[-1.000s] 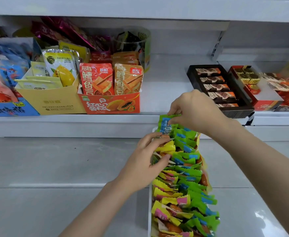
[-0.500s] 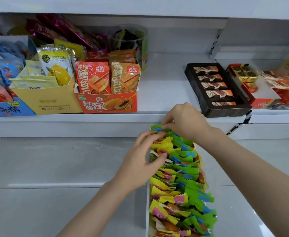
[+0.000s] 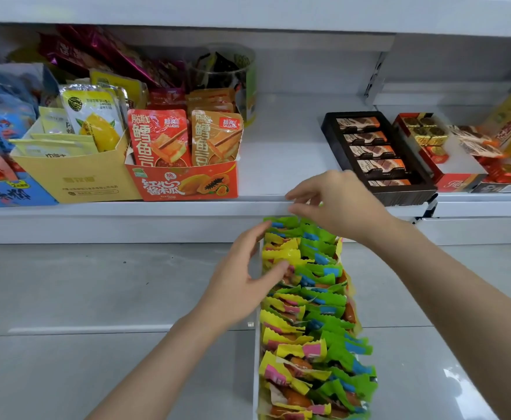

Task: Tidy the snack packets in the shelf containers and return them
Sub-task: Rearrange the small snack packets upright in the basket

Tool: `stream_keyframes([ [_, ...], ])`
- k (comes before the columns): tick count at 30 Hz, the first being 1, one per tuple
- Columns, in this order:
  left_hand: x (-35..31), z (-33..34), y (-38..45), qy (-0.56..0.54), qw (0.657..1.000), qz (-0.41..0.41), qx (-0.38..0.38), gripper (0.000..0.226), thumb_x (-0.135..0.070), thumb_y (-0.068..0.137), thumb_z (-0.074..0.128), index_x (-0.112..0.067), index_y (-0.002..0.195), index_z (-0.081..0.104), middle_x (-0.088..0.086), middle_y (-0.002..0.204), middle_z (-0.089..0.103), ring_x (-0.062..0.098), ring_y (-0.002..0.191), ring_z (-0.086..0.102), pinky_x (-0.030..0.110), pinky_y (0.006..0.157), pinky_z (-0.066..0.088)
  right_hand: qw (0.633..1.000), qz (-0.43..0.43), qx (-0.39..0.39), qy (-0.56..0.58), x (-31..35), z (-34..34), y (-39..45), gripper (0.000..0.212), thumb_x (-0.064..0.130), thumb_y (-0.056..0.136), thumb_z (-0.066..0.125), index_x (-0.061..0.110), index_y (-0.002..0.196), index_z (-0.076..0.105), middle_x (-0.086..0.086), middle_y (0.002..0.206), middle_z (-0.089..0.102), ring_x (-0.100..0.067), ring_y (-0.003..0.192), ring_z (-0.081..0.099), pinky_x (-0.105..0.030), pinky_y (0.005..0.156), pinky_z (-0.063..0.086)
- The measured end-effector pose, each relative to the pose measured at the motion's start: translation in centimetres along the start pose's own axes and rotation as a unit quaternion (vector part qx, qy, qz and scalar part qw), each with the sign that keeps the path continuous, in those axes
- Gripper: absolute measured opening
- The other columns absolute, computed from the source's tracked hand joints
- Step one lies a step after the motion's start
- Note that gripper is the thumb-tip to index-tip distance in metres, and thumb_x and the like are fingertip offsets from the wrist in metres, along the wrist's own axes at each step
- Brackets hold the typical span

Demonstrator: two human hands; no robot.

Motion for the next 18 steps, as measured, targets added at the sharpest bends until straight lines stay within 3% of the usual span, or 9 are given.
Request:
stream_keyframes([
  [3,-0.1,-1.1,1.0,-0.045,0.998,-0.02,-0.035,0.053,-0.023,0.088,0.073,-0.034,0.132,0.046,-0.015,0.134,0.055,-0.004,0.126,0.051,0.018,0.108,0.041,0.999,-0.033,-0.002,0.007,0.1,0.2,-1.9,0.013,0.03,0.086,0.076,0.025,0.097,0.079,0.006,0.092,0.074,-0.012,0.079,0.065,-0.028,0.081,0.05],
  [8,-0.8,-1.4,1.4,-0.018,0.998,-0.009,-0.064,0.041,-0.02,0.088,0.073,-0.032,0.124,0.057,-0.008,0.123,0.056,0.0,0.113,0.057,0.023,0.098,0.05,0.999,-0.032,-0.029,0.003,-0.6,2.2,-2.6,0.015,0.028,0.087,0.075,0.021,0.099,0.078,-0.001,0.098,0.067,-0.011,0.082,0.054,-0.034,0.084,0.048],
  [12,-1.0,-1.1,0.8,0.007,0.997,0.023,-0.075,0.034,-0.013,0.089,0.071,-0.019,0.122,0.064,-0.008,0.122,0.053,0.005,0.114,0.059,0.026,0.101,0.049,0.997,0.003,-0.076,-0.004,-1.3,2.8,-2.2,0.011,0.028,0.089,0.072,0.019,0.094,0.076,-0.001,0.099,0.066,-0.019,0.091,0.059,-0.035,0.083,0.047],
  [18,-1.0,-0.9,0.1,0.05,0.997,0.03,-0.04,0.024,-0.02,0.09,0.066,-0.023,0.114,0.069,-0.013,0.12,0.054,0.003,0.116,0.055,0.02,0.103,0.044,0.991,0.059,-0.12,-0.027,-2.2,2.6,-1.2,0.014,0.03,0.09,0.071,0.016,0.093,0.075,-0.004,0.103,0.068,-0.023,0.093,0.064,-0.037,0.078,0.051],
])
Point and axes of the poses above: each hand's wrist, its own y-axis towards the middle knuckle, its own z-axis out of the palm, x = y × z, the point moved 8 cm from there along y, towards the middle knuckle
